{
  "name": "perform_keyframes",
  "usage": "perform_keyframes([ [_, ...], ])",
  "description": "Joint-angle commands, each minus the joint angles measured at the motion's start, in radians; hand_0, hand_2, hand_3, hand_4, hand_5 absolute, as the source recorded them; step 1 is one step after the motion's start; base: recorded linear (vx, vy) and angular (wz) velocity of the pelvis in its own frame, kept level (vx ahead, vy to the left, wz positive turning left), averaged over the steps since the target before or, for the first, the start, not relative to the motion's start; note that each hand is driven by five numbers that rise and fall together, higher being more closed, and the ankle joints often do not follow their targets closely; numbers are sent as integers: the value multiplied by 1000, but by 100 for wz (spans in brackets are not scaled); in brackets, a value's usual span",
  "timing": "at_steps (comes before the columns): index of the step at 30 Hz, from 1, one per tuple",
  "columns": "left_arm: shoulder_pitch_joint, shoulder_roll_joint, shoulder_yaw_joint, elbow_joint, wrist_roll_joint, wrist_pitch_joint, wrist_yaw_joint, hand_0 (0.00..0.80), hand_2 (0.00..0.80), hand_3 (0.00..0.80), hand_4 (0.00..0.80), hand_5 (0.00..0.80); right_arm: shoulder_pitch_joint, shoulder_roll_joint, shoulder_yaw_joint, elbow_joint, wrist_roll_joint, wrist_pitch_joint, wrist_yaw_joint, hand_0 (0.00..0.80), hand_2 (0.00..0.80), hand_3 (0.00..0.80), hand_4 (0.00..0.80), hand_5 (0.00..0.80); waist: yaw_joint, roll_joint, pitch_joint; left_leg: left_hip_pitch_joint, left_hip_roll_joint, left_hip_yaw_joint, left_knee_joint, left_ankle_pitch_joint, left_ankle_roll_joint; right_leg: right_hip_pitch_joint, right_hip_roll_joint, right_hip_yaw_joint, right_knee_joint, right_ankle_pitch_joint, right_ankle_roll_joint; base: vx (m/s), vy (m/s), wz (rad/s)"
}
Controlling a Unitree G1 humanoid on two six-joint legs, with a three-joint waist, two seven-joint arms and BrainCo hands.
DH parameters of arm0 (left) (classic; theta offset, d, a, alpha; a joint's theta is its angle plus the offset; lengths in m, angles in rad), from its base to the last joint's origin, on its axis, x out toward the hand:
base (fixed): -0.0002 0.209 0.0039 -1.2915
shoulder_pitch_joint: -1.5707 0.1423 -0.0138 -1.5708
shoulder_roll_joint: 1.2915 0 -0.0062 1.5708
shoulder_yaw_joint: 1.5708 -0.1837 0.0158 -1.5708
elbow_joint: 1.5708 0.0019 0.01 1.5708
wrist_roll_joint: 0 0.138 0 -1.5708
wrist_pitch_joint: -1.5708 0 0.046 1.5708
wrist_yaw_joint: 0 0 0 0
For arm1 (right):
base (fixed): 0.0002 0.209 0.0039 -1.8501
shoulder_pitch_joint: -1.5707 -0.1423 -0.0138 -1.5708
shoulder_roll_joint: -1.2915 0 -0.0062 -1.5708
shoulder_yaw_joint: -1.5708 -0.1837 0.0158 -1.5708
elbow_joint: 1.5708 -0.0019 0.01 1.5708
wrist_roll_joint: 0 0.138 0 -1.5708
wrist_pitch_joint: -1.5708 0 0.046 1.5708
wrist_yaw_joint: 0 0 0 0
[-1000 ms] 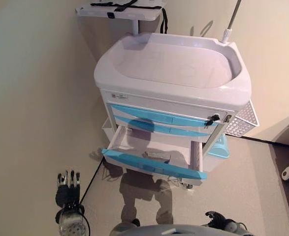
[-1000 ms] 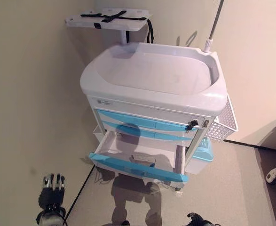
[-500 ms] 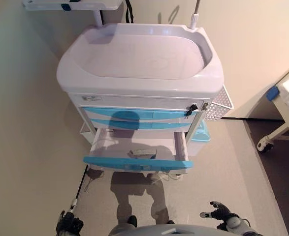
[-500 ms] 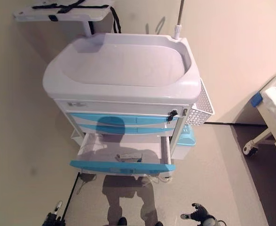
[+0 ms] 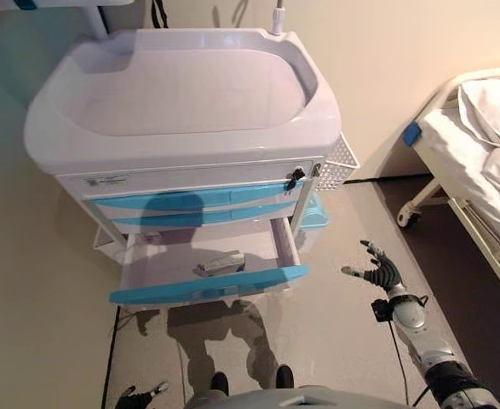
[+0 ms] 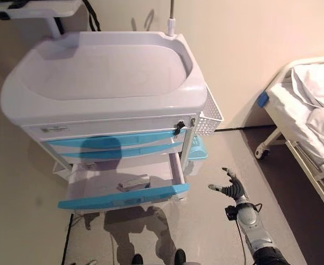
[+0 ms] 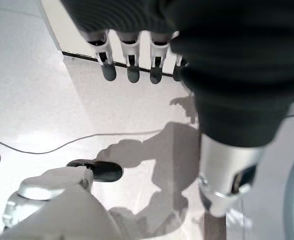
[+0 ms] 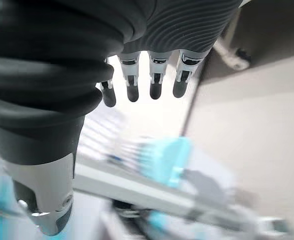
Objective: Open the drawer and pick up the medicine
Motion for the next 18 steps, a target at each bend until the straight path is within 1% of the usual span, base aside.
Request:
perform_keyframes([
  [1,-40,11,-52,10,125,-14,16,0,0,0,0,0,-8,-15,-9,-185,133,-105,80,0,0,0,0,0,9,-26,1,-45,-73,-35,40,-27,52,-15,-23,-17,75,-13,68,13,-9,-5],
  [2,-40,10,-52,10,126,-13,16,0,0,0,0,0,-6,-16,-10,-187,134,-104,81,0,0,0,0,0,9,-26,1,-44,-73,-35,40,-27,52,-15,-23,-17,75,-14,68,0,0,0],
  [3,-38,10,-77,2,154,-14,11,0,0,0,0,0,8,-28,-1,-246,160,-107,107,0,0,0,0,0,12,-28,3,-44,-75,-38,41,-28,52,-14,-24,-23,74,-15,69,2,-8,4],
  [4,-38,9,-78,1,154,-14,11,0,0,0,0,0,8,-28,-1,-246,160,-106,108,0,0,0,0,0,12,-28,3,-44,-75,-39,41,-28,52,-14,-24,-23,74,-15,69,0,0,0],
  [7,-29,15,-101,1,190,-12,2,0,0,0,0,0,-17,-68,59,-325,199,-93,177,0,0,0,0,0,26,-32,2,-45,-77,-48,40,-29,51,-8,-28,-34,67,-17,69,8,-20,7],
  [8,-29,15,-101,1,190,-12,2,0,0,0,0,0,-18,-68,59,-325,199,-93,177,0,0,0,0,0,25,-32,2,-44,-77,-48,40,-29,51,-7,-28,-35,66,-17,69,3,-23,16],
  [9,-25,19,-103,2,199,-9,-1,0,0,0,0,0,-55,-91,108,-338,215,-78,206,0,0,0,0,0,36,-33,3,-46,-78,-53,40,-29,49,-5,-30,-41,63,-16,68,-5,-11,17],
  [10,-25,19,-103,2,199,-9,-1,0,0,0,0,0,-55,-91,108,-338,215,-78,206,0,0,0,0,0,36,-33,3,-46,-78,-53,40,-29,49,-5,-30,-41,63,-16,68,-7,-15,15],
  [12,-15,25,-108,4,200,-7,-7,0,0,0,0,0,-110,-108,172,-337,269,-53,242,0,0,0,0,0,51,-36,4,-48,-79,-60,38,-25,48,-2,-31,-48,56,-15,68,-4,-15,6],
  [13,-15,25,-108,4,201,-7,-7,0,0,0,0,0,-111,-108,173,-336,269,-54,242,0,0,0,0,0,50,-36,4,-48,-79,-61,38,-25,48,-1,-31,-49,56,-15,68,-8,-15,6],
  [15,-8,34,-109,6,202,-6,-12,0,0,0,0,0,-166,-125,231,-337,313,-33,281,0,0,0,0,0,64,-39,5,-50,-79,-69,35,-21,47,2,-33,-58,51,-14,67,-11,-21,6],
  [17,-2,45,-109,7,197,-4,-18,0,0,0,0,0,-255,-156,319,-312,346,-4,322,0,0,0,0,0,81,-44,8,-52,-80,-79,27,-14,44,6,-35,-73,47,-12,67,-17,-21,12],
  [18,-2,45,-108,7,197,-4,-18,0,0,0,0,0,-257,-155,320,-311,346,-5,322,0,0,0,0,0,80,-44,9,-51,-80,-80,27,-14,44,7,-35,-73,47,-13,67,-22,-16,22],
])
